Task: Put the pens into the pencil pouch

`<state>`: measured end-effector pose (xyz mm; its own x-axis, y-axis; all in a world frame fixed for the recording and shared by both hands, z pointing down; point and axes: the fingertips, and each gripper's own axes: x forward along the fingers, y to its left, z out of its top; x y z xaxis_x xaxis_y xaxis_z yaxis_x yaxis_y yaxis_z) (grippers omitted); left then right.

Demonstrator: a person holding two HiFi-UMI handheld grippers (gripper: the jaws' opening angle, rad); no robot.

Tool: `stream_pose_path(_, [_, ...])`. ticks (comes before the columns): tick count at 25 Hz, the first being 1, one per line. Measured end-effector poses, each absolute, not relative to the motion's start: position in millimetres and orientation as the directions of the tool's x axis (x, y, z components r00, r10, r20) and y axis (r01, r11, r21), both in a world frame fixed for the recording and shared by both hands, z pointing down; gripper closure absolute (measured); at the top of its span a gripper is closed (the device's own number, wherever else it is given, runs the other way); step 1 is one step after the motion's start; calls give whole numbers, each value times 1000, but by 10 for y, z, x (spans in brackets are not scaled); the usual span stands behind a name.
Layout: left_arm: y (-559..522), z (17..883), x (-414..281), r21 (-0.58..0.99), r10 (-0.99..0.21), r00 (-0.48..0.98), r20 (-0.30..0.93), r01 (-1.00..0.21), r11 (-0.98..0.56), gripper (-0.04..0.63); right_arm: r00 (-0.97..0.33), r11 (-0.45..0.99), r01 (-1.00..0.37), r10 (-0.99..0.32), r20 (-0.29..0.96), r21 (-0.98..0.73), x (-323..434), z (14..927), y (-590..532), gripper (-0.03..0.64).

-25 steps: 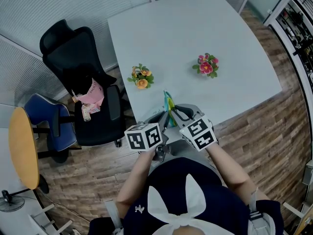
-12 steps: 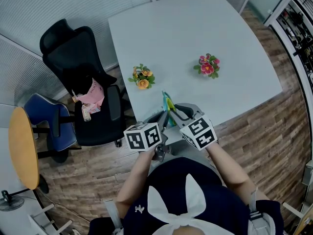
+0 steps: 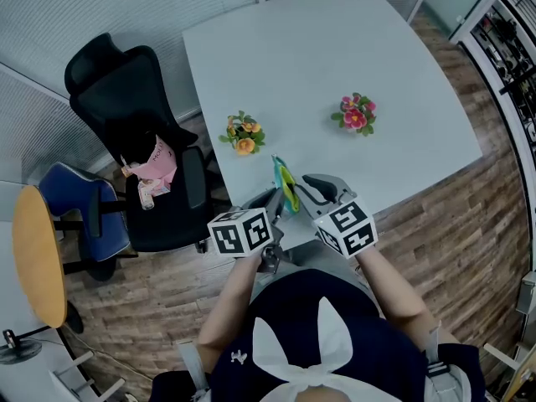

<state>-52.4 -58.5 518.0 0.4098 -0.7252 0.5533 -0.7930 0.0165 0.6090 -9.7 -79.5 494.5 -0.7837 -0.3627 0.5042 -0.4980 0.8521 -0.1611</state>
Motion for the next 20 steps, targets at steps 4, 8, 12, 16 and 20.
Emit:
stream_pose_path(4, [-613,5179,-564,603,-722,408,559,-797,17,566,-780,836,-520,-381,496,-176,-50,4918,-840,522])
stream_pose_path(8, [-633,5185,-607,599,-716,411,565,-801,13,566,-771,820,-544,-403,492,-180,-15,4904,-870,523])
stream_pose_path(12, [-654,5203,-588,603,-702,425,572,-798,8,566,-764,807,-561,-418,492,-186,36,4901,-868,523])
stream_pose_path(16, [-703,5251,-502,609,-682,448,579,-793,-4,566,-757,796,-575,-430,493,-189,96,4913,-889,525])
stream_pose_path(20, [-734,5320,-407,594,-661,456,596,-804,-19,566,-748,784,-590,-440,497,-194,178,4947,-894,525])
